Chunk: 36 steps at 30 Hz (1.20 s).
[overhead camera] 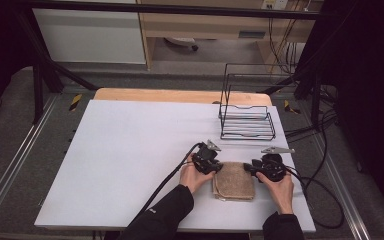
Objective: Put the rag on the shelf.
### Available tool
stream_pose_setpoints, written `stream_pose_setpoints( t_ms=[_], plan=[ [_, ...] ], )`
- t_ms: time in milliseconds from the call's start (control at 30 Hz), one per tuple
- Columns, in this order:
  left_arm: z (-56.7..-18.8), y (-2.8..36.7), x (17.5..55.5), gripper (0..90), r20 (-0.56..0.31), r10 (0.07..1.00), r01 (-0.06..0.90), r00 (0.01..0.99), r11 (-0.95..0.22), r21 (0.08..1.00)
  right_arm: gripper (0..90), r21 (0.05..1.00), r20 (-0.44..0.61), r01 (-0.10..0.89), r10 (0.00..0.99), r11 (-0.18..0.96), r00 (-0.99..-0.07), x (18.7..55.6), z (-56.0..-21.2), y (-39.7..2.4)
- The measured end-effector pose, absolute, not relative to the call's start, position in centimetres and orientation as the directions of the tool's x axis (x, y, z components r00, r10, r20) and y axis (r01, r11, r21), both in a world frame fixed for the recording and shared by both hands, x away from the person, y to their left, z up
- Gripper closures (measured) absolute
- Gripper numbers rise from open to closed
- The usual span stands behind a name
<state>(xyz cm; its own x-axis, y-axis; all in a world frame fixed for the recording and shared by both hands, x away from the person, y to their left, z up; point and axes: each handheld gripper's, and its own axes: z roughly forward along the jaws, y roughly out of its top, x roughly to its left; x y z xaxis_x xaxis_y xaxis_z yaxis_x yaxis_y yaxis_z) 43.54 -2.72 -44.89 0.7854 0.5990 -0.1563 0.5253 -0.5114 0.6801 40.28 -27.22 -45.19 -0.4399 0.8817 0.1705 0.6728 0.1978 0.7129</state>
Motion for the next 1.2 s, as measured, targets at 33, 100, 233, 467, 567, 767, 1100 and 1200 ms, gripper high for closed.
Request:
stream_pose_setpoints(
  t_ms=[33, 100, 233, 467, 567, 767, 1100, 1200],
  plan=[
    [-44.9, -2.7, 43.6, 75.1, -0.157, 0.598, 0.525, 0.786, -0.512, 0.68, 58.4, 0.712, 0.173, 0.674, 0.881, 0.197, -0.441, 40.3, -45.3, -27.2],
    [-44.9, -2.7, 43.6, 75.1, -0.159, 0.597, 0.525, 0.787, -0.511, 0.681, 62.5, 0.71, 0.177, 0.675, 0.876, 0.202, -0.449, 40.2, -45.3, -27.1],
    [-44.9, -2.6, 43.6, 75.1, -0.161, 0.594, 0.524, 0.788, -0.51, 0.682, 67.0, 0.705, 0.179, 0.674, 0.865, 0.219, -0.468, 40.0, -45.3, -27.0],
    [-44.9, -2.6, 43.7, 75.8, -0.175, 0.595, 0.534, 0.785, -0.504, 0.679, 77.7, 0.698, 0.153, 0.668, 0.858, 0.257, -0.49, 39.7, -45.1, -26.4],
    [-44.9, -2.4, 44.0, 79.2, -0.212, 0.595, 0.556, 0.776, -0.485, 0.674, 82.6, 0.692, 0.144, 0.669, 0.857, 0.271, -0.495, 39.7, -44.9, -26.2],
    [-44.9, -2.1, 44.2, 83.7, -0.257, 0.593, 0.584, 0.763, -0.462, 0.667, 85.7, 0.69, 0.183, 0.683, 0.856, 0.238, -0.484, 39.8, -44.8, -26.5],
    [-44.5, -1.0, 43.2, 84.9, -0.275, 0.592, 0.573, 0.757, -0.4, 0.715, 85.9, 0.736, 0.226, 0.652, 0.843, 0.181, -0.489, 39.1, -43.8, -26.7],
    [-44.2, -0.8, 42.7, 85.0, -0.257, 0.591, 0.551, 0.765, -0.394, 0.735, 86.0, 0.754, 0.22, 0.632, 0.84, 0.177, -0.497, 38.7, -43.4, -26.6]
  ],
)
